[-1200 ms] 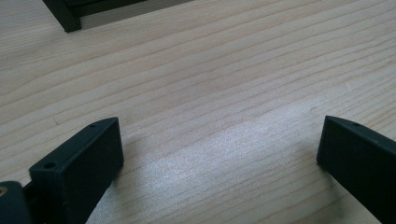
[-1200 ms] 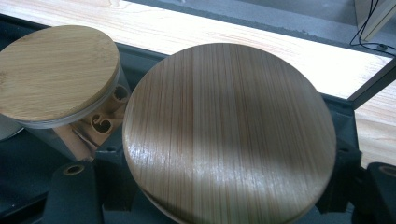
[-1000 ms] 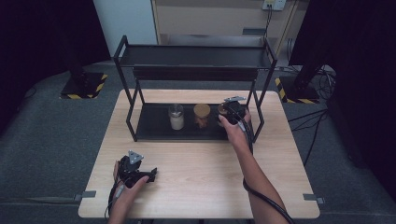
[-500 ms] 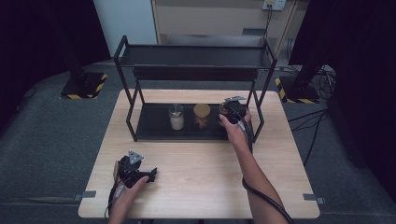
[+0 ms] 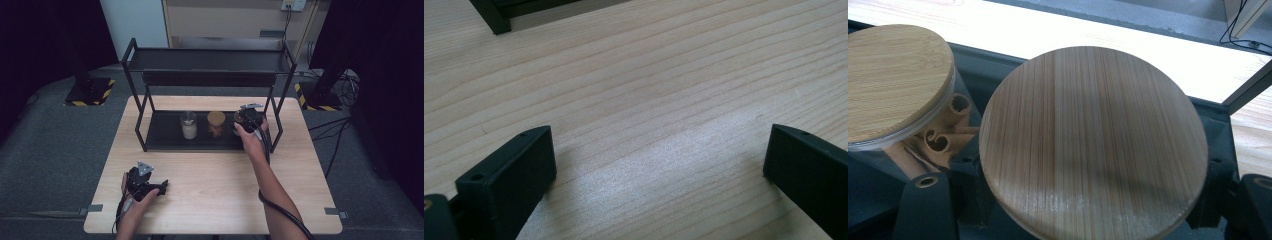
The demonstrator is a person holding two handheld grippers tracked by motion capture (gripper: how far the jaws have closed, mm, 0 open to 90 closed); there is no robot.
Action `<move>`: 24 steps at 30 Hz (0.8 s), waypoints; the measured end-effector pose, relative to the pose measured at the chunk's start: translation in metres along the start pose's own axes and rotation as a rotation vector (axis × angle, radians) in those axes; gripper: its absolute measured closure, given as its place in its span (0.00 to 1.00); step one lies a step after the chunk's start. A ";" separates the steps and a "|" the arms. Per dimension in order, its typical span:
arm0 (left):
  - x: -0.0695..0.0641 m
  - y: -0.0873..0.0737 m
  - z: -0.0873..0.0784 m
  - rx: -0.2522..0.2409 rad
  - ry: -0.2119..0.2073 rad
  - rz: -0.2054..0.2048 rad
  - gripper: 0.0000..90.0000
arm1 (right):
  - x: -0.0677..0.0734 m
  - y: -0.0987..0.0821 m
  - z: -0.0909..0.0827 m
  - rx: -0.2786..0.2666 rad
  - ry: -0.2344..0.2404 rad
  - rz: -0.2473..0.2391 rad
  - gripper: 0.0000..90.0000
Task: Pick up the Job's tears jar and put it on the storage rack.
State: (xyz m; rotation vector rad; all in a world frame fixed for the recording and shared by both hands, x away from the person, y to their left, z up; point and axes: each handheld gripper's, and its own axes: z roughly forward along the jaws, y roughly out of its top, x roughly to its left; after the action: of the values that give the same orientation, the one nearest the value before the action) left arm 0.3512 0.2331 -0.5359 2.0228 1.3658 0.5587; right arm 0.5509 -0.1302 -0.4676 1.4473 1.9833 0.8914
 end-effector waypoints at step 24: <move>0.000 0.000 0.000 0.000 0.000 0.000 0.00 | -0.005 -0.007 0.009 0.011 0.003 0.033 0.28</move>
State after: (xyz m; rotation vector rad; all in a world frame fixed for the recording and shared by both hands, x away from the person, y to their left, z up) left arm 0.3512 0.2332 -0.5359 2.0230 1.3656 0.5587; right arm 0.5541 -0.1347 -0.4786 1.4900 1.9739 0.8989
